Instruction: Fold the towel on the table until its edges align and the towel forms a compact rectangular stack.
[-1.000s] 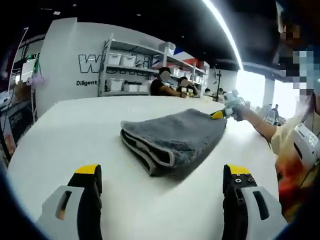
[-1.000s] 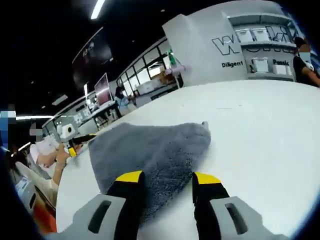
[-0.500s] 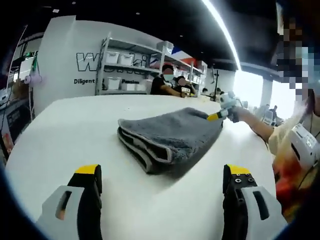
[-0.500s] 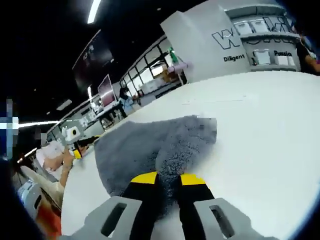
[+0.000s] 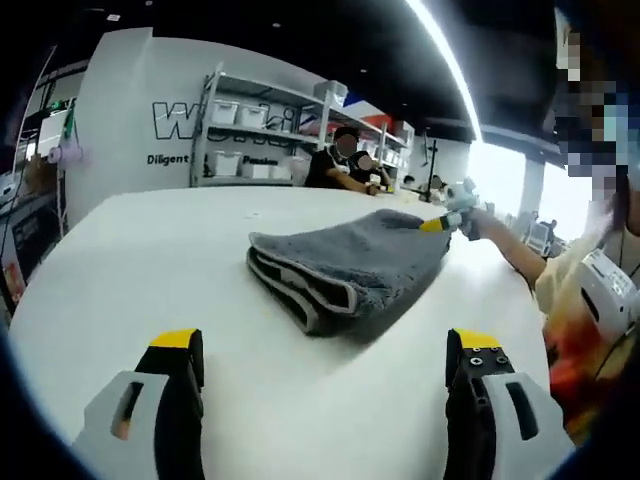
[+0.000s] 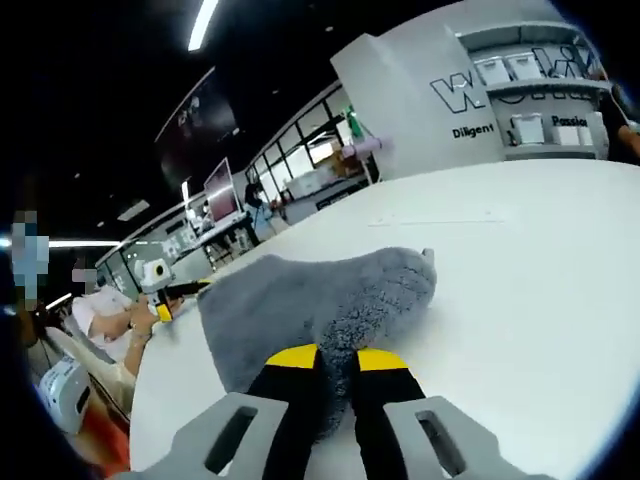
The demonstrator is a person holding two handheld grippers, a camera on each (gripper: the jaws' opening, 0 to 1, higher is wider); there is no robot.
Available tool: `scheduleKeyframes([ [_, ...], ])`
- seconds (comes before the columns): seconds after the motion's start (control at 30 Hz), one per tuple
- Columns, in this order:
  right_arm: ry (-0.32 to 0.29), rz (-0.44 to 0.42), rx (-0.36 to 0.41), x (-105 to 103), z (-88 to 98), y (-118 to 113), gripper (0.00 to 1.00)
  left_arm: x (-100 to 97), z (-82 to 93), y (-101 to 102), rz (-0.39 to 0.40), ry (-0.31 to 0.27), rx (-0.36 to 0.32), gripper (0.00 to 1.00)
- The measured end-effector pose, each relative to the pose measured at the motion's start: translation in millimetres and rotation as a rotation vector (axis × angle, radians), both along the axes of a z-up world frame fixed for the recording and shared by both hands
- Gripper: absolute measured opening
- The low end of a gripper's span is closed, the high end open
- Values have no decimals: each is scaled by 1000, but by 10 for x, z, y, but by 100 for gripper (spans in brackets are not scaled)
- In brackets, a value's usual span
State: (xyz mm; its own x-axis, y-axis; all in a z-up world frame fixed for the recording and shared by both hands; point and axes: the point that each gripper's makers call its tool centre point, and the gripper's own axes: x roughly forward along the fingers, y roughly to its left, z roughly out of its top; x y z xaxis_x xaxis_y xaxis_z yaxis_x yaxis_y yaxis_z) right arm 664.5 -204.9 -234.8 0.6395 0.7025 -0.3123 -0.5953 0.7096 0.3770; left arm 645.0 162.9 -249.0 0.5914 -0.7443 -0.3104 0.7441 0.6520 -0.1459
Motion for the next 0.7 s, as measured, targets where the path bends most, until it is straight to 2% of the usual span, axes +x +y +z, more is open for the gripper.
scheduleKeyframes([
  [0.2,-26,-51,62,53,172,-233,7,-1,-26,5,-1,9,9,99],
  [0.33,-46,-72,83,53,257,-292,7,-12,-37,-4,-4,12,12,99],
  [0.7,-111,-80,132,26,535,-125,7,-25,-45,-12,-9,15,13,99],
])
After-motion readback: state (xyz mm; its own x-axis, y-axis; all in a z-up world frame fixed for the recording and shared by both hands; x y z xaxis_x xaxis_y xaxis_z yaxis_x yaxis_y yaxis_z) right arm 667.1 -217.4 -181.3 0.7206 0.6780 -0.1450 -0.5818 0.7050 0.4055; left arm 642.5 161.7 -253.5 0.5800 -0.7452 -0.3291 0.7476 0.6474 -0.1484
